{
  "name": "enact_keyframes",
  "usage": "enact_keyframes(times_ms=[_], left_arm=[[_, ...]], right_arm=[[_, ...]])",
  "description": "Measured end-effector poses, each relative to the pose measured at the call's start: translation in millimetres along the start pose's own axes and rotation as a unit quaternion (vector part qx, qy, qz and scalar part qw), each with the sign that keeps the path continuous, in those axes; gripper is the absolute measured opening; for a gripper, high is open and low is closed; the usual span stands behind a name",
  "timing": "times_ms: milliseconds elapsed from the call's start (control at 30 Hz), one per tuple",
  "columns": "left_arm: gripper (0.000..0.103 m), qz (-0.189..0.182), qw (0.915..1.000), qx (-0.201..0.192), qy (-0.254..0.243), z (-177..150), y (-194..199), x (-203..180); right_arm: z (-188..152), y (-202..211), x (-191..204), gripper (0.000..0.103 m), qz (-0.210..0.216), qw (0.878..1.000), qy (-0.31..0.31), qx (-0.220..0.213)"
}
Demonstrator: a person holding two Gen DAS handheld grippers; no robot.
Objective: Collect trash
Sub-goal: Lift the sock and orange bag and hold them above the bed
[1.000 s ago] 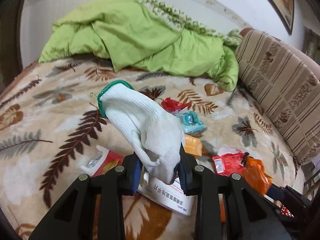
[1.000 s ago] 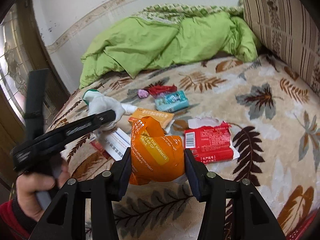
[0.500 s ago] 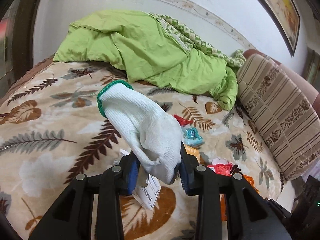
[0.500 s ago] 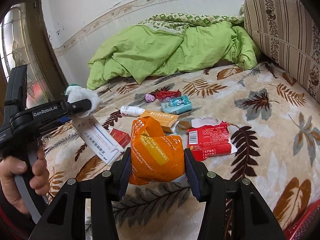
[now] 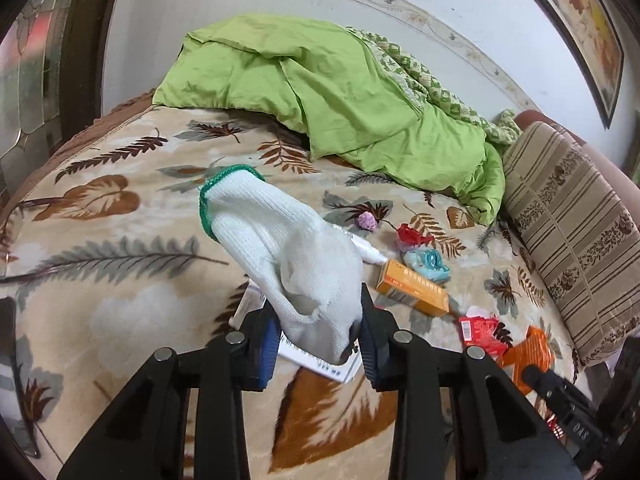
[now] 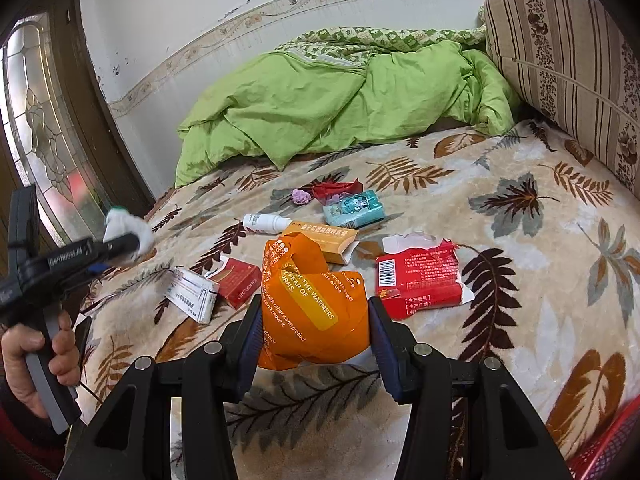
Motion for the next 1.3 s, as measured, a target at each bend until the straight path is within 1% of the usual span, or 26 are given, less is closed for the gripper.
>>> enact_keyframes(times_ms=[200,267,400,467,633,733,833,1133,1300], left_arm=[[0.033,0.018,0.9982,-0.014,-0.055,-27.7,19.0,-40.5],[0.033,0.021,0.9967,-0.009,-0.077,-44.2,23.6,-61.2],[0.033,0.035,0.9947,0.003,-0.097,-72.9,32.3,-86.6],[0.033,0.039,0.9937,0.004,-0.105,-80.6,39.1,-95.0],[0.033,0.049,0.9915,-0.007,-0.12,-92.7,56.9,-109.5],[0.033,0.061,0.9876,-0.007,-0.145,-99.5,58.8,-120.4],[0.033,0.07,0.9853,-0.008,-0.156,-100.4,58.0,-126.0],[0.033,0.082,0.9838,-0.003,-0.159,-101.1,53.8,-125.6],[0.033,0.084,0.9833,0.001,-0.162,-102.4,51.4,-124.5]], right_arm=[[-2.0,3.4,4.1,0.053,0.004,1.0,0.009,-0.002],[-4.4,7.2,5.8,0.053,0.006,1.0,0.014,-0.003],[-12.1,19.0,9.3,0.053,0.012,1.0,0.026,-0.007],[-16.7,25.2,9.9,0.053,0.016,0.999,0.029,-0.007],[-28.8,41.3,7.8,0.053,0.025,0.999,0.032,-0.001],[-35.0,47.6,7.1,0.053,0.027,0.999,0.033,0.003],[-38.3,52.5,5.6,0.053,0.029,0.999,0.033,0.004],[-36.6,50.9,-3.0,0.053,0.027,0.999,0.013,0.011],[-37.2,49.4,-1.4,0.053,0.025,1.0,0.013,0.014]])
Point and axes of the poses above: each gripper's, at about its wrist camera, not at the fingertips, and y roughly against the way its jaws point, x to its left, z to its top, the point moved 1 cm from there along -y, roughly the way its jaws point, and after that the axes turned 12 degrees about -y, right-handed, at the moved point
